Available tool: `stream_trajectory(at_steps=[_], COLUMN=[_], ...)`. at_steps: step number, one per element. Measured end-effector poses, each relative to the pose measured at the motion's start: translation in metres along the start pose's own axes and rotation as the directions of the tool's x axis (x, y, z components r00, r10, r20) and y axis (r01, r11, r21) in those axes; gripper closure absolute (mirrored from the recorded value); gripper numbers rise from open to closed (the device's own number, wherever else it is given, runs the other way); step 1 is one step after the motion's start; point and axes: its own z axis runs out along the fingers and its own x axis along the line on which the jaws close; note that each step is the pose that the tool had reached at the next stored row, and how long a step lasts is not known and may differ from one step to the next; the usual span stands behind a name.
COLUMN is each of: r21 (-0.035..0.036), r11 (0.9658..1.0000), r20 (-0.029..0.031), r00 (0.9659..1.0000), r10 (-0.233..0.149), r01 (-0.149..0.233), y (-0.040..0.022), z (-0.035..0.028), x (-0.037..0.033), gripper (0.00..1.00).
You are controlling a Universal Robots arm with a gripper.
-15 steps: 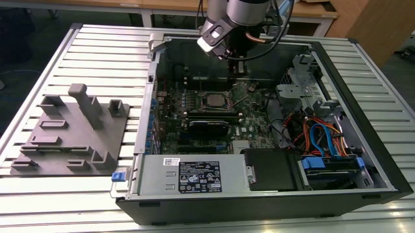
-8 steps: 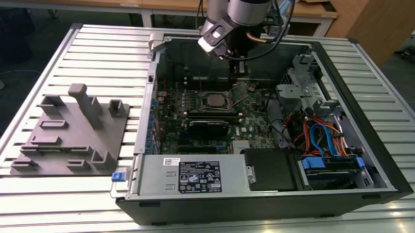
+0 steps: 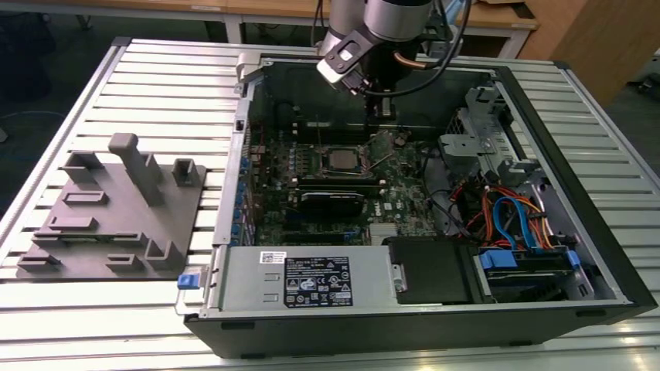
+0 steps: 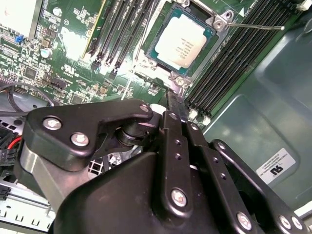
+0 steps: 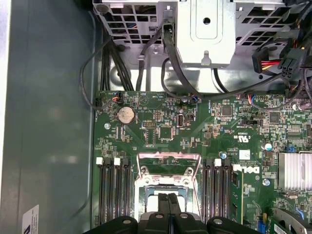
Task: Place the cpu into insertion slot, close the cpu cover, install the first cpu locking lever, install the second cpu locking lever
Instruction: 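Close the cpu cover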
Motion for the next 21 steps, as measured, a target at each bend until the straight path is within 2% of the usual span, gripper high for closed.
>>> stream_trajectory(at_steps=[21], r21=[0.0000], r11=[1.0000], r20=[0.0004], r00=[1.0000], r10=[0.000], r01=[0.000], y=[0.0065], z=[0.0001], x=[0.0000], gripper=[0.89])
